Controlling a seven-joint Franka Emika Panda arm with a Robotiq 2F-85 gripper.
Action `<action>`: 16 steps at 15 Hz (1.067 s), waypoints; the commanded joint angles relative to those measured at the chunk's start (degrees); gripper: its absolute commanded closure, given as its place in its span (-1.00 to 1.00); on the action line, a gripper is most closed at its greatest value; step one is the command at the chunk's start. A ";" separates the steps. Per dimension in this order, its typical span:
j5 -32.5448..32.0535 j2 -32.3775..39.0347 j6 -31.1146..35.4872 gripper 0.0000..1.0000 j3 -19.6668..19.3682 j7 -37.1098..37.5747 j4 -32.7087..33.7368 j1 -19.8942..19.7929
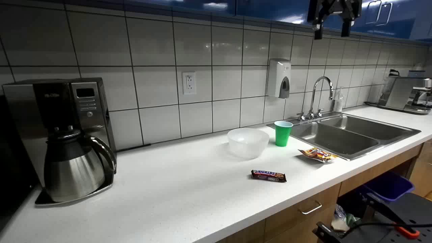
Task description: Put the right packet in the bowl
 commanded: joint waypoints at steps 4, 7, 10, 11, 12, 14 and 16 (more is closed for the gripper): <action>-0.89 -0.06 0.82 -1.00 -0.08 0.49 -0.73 0.03; -0.62 -0.20 2.74 -1.00 -0.78 0.45 -3.01 -0.23; -1.39 0.31 6.76 -1.00 -1.32 2.34 -5.62 -1.25; -1.71 0.39 8.41 -1.00 -1.48 3.03 -6.51 -1.62; -1.94 0.51 10.05 -1.00 -1.74 3.50 -7.44 -2.01; -2.43 1.10 13.19 -1.00 -2.35 4.28 -8.89 -2.96; -2.63 1.74 15.43 -1.00 -2.98 4.67 -10.08 -3.92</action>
